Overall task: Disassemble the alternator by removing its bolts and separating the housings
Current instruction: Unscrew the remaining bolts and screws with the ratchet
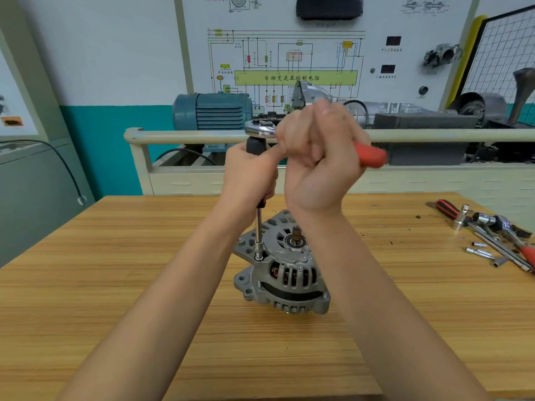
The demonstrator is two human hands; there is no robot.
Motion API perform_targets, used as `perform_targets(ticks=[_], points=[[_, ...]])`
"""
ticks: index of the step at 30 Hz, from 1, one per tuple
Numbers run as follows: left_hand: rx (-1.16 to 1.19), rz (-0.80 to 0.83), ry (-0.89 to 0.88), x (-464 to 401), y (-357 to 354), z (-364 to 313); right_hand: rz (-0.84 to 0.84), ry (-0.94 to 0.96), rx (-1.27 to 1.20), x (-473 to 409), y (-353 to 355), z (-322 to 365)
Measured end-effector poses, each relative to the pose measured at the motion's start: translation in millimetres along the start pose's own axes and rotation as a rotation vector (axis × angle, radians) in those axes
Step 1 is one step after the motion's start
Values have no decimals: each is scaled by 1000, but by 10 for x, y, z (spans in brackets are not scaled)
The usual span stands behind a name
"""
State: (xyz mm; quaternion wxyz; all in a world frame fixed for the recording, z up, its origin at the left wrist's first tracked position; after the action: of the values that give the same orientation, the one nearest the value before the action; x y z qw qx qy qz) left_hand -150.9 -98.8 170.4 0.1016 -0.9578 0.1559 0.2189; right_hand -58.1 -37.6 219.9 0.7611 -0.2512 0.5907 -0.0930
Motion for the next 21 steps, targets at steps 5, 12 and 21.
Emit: perform_targets(ticks=[5, 12, 21], points=[[159, 361, 131, -14, -71, 0, -171, -480, -507, -195, 293, -350], [149, 448, 226, 4, -130, 46, -331, -549, -660, -204, 409, -493], [-47, -76, -17, 26, -19, -88, 4, 110, 162, 138, -72, 14]])
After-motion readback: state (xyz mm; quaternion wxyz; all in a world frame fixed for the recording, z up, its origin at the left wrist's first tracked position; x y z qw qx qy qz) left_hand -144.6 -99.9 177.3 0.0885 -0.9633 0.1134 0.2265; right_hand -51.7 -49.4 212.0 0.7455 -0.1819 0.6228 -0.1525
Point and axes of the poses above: each hand's wrist, its own x-axis away from the middle knuckle, its own y-axis out of the back of the hand, z = x × y, the point moved 7 cm from there along -x, towards the middle knuckle, and after that the axes turned 2 degrees about -z, right-handed, at the moved point
